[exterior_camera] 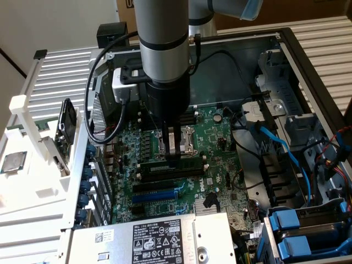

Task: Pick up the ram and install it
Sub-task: 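Insert the ram into the slot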

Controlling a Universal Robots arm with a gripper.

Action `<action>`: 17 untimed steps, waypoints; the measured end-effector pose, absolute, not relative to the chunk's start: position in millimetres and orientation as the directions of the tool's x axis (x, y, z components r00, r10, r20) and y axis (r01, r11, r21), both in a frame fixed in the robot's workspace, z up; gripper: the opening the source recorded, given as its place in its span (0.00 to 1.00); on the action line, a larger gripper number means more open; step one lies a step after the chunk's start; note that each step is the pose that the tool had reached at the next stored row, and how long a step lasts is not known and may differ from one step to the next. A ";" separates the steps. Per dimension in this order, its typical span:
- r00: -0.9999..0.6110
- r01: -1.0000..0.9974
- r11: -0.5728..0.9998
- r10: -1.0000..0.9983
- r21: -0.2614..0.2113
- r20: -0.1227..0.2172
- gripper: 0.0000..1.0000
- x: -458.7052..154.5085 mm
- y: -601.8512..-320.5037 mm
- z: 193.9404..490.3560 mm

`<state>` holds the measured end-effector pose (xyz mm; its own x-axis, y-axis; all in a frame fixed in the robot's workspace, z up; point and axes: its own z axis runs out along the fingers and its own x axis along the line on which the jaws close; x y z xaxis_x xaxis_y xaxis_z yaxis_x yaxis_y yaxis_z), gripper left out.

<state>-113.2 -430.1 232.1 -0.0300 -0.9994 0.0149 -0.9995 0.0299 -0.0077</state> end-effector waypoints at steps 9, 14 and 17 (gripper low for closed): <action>-0.030 -0.999 0.030 -0.999 -0.012 0.015 0.13 -113.5 -430.7 233.5; -0.030 -0.999 0.030 -0.999 -0.016 0.015 0.13 -113.8 -431.2 233.4; -0.030 -0.999 0.030 -0.999 -0.017 0.015 0.13 -114.3 -431.2 232.4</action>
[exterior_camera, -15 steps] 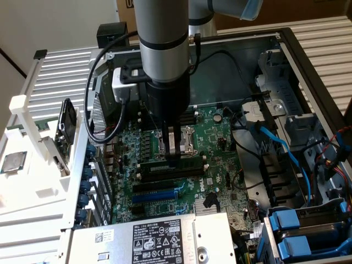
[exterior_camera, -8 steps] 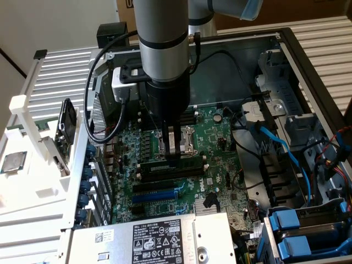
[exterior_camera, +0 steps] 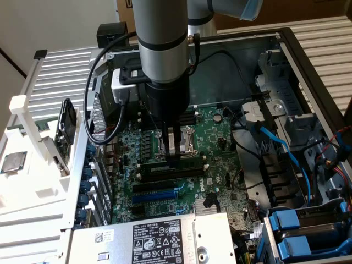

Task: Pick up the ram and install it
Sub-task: 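Insert the ram into the slot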

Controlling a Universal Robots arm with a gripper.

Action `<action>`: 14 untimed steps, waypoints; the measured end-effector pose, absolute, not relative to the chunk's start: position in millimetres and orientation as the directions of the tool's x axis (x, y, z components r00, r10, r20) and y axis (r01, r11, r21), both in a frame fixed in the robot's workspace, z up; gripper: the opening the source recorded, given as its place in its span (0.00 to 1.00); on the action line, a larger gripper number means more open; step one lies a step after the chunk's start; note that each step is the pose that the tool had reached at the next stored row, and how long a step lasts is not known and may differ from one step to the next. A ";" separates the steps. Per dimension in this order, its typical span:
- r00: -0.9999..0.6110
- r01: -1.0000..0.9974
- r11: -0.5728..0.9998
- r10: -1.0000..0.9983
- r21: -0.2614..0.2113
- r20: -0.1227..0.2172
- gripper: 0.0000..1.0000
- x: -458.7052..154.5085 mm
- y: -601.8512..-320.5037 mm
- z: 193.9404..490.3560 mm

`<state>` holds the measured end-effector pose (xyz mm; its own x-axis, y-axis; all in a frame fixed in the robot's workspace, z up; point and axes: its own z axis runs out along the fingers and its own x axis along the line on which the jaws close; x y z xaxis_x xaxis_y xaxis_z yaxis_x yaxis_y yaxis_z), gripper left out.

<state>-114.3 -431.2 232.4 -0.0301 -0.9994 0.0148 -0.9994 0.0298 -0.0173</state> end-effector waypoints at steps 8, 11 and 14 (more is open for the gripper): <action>-0.030 -0.999 0.030 -0.999 -0.017 0.015 0.13 -114.3 -431.2 231.6; -0.030 -0.999 0.030 -0.999 -0.017 0.015 0.13 -113.6 -431.2 231.6; -0.030 -0.999 0.030 -0.999 -0.017 0.015 0.13 -113.5 -431.2 231.6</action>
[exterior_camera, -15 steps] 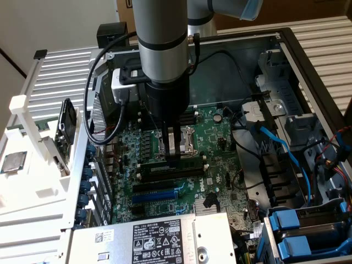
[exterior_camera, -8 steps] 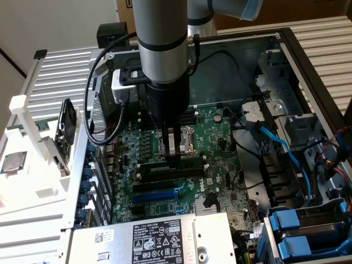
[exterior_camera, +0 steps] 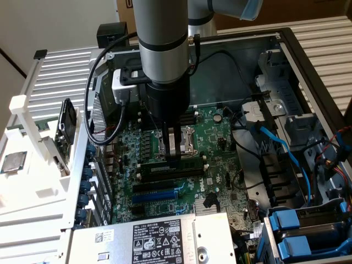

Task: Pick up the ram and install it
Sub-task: 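Insert the ram into the slot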

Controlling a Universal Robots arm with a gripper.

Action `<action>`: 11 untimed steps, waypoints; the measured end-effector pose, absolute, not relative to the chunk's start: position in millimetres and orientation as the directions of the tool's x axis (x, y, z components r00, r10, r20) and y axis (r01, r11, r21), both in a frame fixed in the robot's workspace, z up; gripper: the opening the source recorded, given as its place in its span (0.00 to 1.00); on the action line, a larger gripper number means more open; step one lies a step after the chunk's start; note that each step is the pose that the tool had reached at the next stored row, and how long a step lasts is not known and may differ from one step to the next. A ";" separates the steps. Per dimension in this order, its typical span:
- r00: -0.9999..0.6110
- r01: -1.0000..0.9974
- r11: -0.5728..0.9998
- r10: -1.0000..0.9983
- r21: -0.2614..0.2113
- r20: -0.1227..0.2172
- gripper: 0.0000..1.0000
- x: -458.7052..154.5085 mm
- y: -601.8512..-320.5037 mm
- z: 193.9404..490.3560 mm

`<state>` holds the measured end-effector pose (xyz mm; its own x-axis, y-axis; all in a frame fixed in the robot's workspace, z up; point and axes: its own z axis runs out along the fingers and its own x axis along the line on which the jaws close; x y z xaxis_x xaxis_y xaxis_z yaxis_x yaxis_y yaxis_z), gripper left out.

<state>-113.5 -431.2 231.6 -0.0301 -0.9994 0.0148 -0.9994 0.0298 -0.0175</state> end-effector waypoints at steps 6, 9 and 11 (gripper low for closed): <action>-0.030 -0.999 0.030 -0.999 -0.020 0.015 0.13 -114.3 -431.2 231.3; -0.030 -0.999 0.030 -0.999 -0.020 0.015 0.13 -114.4 -431.2 231.2; -0.030 -0.999 0.030 -0.999 -0.020 0.015 0.13 -114.5 -431.2 231.2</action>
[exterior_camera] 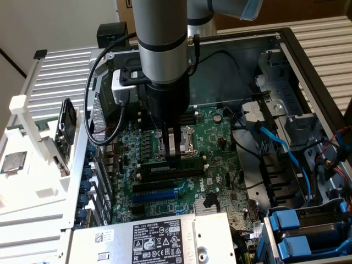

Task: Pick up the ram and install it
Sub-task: 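Insert the ram into the slot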

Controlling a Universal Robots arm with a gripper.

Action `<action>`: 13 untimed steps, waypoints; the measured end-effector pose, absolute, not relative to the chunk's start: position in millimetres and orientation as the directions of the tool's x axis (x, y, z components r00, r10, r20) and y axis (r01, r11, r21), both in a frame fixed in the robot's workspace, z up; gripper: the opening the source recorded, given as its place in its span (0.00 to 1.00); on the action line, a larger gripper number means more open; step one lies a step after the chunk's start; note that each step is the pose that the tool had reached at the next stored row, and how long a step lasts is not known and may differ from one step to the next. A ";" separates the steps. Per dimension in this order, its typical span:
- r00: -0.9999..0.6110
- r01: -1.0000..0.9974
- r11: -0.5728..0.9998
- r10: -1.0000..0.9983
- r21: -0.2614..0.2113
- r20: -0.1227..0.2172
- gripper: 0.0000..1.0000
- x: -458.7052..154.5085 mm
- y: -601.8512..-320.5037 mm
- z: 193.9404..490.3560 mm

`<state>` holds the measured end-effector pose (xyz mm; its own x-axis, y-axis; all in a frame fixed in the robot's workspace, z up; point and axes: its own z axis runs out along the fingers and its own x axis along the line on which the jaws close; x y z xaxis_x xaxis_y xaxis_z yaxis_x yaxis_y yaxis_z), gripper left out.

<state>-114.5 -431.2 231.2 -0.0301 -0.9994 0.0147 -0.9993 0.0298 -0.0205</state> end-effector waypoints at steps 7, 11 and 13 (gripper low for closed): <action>-0.030 -0.999 0.030 -0.999 -0.021 0.015 0.13 -114.9 -431.2 231.2; -0.030 -0.999 0.030 -0.999 -0.021 0.015 0.13 -114.9 -431.2 231.2; -0.030 -0.999 0.030 -0.999 -0.021 0.015 0.13 -114.9 -431.2 231.2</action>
<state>-114.9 -431.2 231.2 -0.0303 -0.9994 0.0146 -0.9993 0.0299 -0.0208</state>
